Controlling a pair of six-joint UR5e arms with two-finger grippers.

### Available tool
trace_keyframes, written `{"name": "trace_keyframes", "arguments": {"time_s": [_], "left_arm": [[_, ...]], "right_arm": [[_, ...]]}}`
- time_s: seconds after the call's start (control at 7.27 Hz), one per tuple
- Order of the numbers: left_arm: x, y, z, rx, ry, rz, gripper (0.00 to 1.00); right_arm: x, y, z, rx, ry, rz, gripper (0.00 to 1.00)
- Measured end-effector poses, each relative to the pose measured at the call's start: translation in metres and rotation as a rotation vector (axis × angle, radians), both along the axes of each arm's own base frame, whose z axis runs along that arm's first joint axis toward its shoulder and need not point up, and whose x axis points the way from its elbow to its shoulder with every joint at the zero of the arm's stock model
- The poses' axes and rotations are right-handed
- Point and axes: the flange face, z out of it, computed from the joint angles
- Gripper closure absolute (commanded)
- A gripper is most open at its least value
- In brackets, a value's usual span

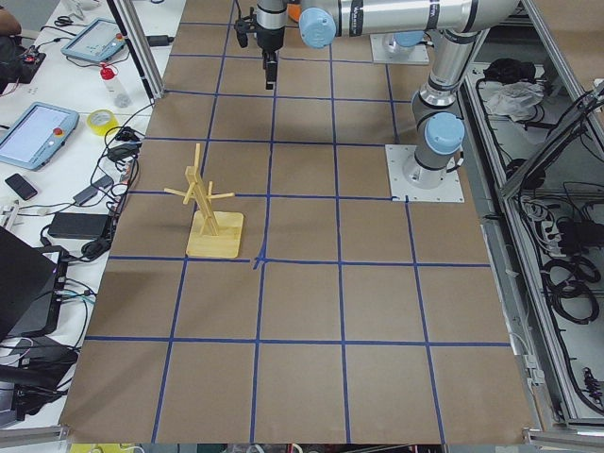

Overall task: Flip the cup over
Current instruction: 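Move the right gripper down toward the upright white cup, then grasp the white cup by its base with the right gripper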

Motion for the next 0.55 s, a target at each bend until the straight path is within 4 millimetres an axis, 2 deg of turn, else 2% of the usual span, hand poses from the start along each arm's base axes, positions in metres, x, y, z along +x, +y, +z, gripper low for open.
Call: {"name": "trace_keyframes", "arguments": {"time_s": [0.14,0.28,0.41,0.55], "left_arm": [[0.0,0.0,0.0,0.001,0.0,0.0,0.0],[-0.001,0.0,-0.001,0.002,0.001,0.0,0.0],[-0.001,0.0,-0.001,0.002,0.001,0.0,0.0],[-0.001,0.0,-0.001,0.002,-0.001,0.0,0.0]], "right_arm": [[-0.017,-0.027,-0.041,-0.003,0.004,-0.02,0.0],[-0.035,-0.045,-0.081,0.009,0.012,-0.042,0.0],[-0.055,-0.051,-0.112,0.029,0.025,-0.068,0.0],[-0.069,-0.051,-0.132,0.043,0.03,-0.089,0.0]]}}
